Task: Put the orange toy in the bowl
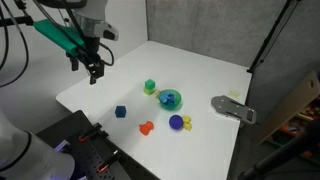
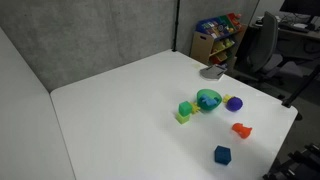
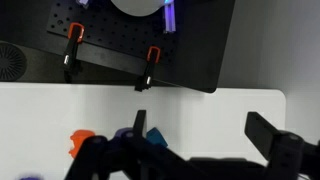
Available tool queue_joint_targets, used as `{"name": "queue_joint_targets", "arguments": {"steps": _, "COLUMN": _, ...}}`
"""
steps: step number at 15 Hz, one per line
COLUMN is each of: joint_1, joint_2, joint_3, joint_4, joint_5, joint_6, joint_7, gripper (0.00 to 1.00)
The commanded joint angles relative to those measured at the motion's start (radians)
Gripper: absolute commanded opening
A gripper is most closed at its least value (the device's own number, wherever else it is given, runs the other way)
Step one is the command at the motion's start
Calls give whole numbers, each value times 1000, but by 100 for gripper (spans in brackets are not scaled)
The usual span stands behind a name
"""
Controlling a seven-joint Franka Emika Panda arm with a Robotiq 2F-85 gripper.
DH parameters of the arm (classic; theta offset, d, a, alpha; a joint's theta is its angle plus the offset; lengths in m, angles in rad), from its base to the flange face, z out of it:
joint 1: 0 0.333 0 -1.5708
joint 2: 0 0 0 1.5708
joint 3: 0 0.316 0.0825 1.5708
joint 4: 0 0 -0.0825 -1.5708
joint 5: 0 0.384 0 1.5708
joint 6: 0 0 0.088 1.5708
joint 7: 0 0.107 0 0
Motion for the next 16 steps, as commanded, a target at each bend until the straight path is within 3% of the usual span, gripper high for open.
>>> {"name": "queue_joint_targets", "arguments": {"steps": 1, "joint_1": -20, "joint_2": 1, "joint_3": 17, "joint_4": 2, "joint_5": 7, "joint_6": -4, "joint_7": -9, "gripper": 100}}
{"name": "queue_joint_targets", "arguments": {"steps": 10, "joint_1": -40, "joint_2": 60, "joint_3": 28, "joint_4": 47, "joint_5": -20, "joint_6": 26, "joint_7": 3, "gripper": 100}}
{"name": "queue_joint_targets", "arguments": {"steps": 16, "joint_1": -62, "joint_2": 173, "joint_3": 51, "joint_4": 123, "joint_5": -56, "joint_6": 126, "joint_7": 37, "gripper": 100}}
